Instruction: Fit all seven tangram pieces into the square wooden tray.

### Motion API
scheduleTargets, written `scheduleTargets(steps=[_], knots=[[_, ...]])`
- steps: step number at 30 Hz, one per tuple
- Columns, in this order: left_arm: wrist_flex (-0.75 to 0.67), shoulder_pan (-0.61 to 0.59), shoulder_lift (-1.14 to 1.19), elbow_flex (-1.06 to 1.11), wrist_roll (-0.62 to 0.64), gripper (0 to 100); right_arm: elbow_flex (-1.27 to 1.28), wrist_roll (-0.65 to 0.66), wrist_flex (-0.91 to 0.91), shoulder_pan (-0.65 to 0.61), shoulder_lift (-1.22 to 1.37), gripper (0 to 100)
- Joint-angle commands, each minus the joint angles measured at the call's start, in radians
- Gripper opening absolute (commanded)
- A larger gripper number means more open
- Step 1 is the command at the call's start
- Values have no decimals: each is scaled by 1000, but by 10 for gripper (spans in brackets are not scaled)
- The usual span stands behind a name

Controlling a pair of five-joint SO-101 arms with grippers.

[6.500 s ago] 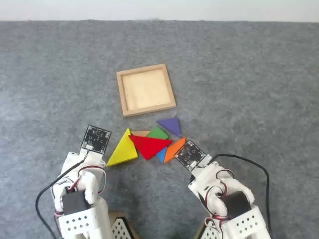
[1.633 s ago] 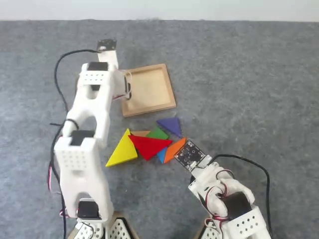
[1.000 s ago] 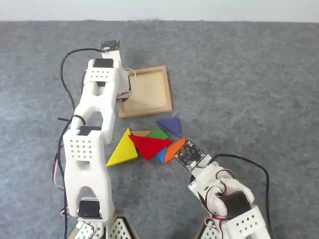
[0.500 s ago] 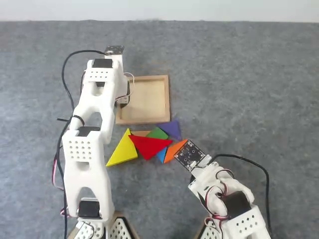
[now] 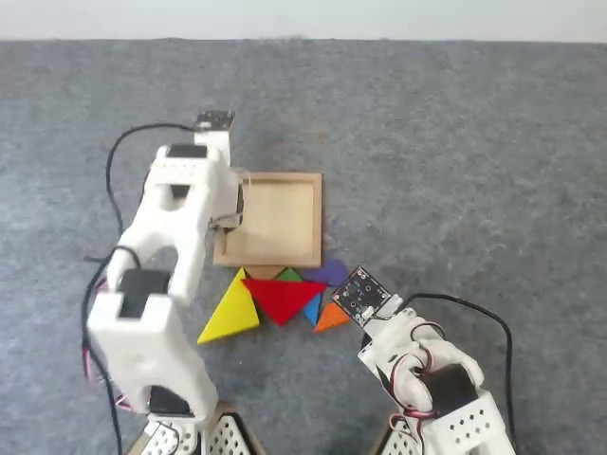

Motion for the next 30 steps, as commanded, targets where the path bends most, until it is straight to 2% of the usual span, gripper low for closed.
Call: scheduleTargets(steps=[1,6,12,30], knots=[[-72,12,-144,96,-5,12,17,-9,2,-8,-19,8],[-74,20,-144,140,-2,35,17,-9,2,-8,-19,8],[-71,18,-155,162,57,236,17,-9,2,-8,-19,8],[-101,11,-161,179,57,239,17,-9,2,-8,-19,8]])
